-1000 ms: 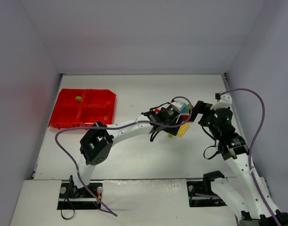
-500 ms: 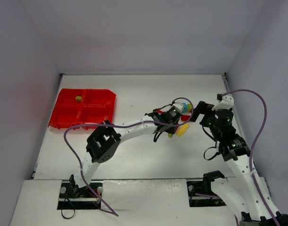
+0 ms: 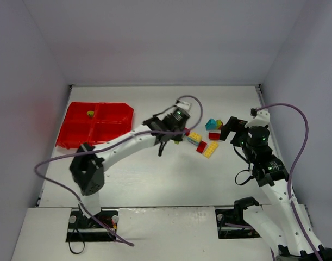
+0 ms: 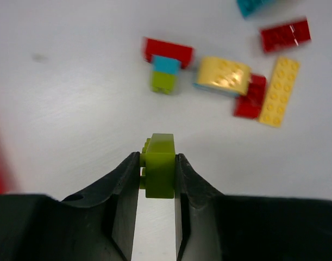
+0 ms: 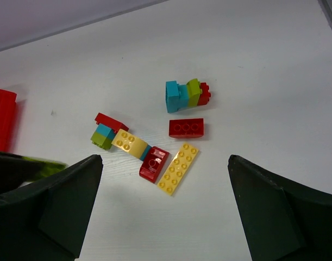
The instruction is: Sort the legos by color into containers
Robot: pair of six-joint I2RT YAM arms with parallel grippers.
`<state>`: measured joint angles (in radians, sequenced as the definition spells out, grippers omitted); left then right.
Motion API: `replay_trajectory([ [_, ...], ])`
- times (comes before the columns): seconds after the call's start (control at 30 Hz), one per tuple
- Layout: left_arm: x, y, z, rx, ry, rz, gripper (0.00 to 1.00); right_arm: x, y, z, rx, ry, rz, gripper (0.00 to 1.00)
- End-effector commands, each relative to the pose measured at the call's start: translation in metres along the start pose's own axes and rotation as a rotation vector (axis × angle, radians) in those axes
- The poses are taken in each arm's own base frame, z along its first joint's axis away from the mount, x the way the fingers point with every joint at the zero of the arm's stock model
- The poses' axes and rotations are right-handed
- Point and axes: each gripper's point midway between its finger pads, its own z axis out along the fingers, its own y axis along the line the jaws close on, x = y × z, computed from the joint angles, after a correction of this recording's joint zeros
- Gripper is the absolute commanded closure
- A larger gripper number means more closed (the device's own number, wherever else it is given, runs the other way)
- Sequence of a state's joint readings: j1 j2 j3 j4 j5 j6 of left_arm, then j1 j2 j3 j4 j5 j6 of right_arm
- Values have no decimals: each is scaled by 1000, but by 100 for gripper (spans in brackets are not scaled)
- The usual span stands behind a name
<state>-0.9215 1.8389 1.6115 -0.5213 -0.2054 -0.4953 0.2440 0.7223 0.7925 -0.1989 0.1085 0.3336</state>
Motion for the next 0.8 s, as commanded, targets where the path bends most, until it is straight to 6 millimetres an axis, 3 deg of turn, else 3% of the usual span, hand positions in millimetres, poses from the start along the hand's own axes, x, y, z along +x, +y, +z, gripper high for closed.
replay_trajectory([
  [0.0,-63,109,-74,-192,-174,-104,96,-13,8,1,-29,-49,16,3],
  [0.07,-73,151,-99,-245,-214,-133,96,-13,11,1,-43,-46,15,3],
  [0.1,-76,193,-105,-320,-221,-186,96,-13,11,0,-45,-46,16,3],
  [0.17,-81,236,-122,-379,-246,-233,96,-11,13,0,-56,-41,15,3],
  [0.2,-80,276,-131,-449,-253,-289,96,-10,14,1,-61,-37,14,3],
  [0.27,-85,309,-141,-493,-279,-338,96,-9,15,1,-70,-32,14,3],
  [0.3,-84,339,-149,-550,-293,-378,96,-9,17,1,-77,-28,13,3],
  [0.4,-83,389,-153,-622,-310,-446,96,-7,18,1,-88,-23,15,3],
  [0.47,-81,410,-141,-633,-286,-473,96,-7,20,1,-99,-25,14,3],
  [0.5,-71,435,-136,-656,-260,-513,96,-6,20,1,-101,-23,13,3],
  [0.67,-70,479,-123,-699,-248,-550,96,-4,22,1,-112,-16,13,3],
  [0.7,-64,487,-110,-697,-219,-560,96,-3,23,1,-116,-15,14,3],
  [0.77,-65,498,-103,-701,-215,-574,96,-2,23,2,-117,-11,12,3],
])
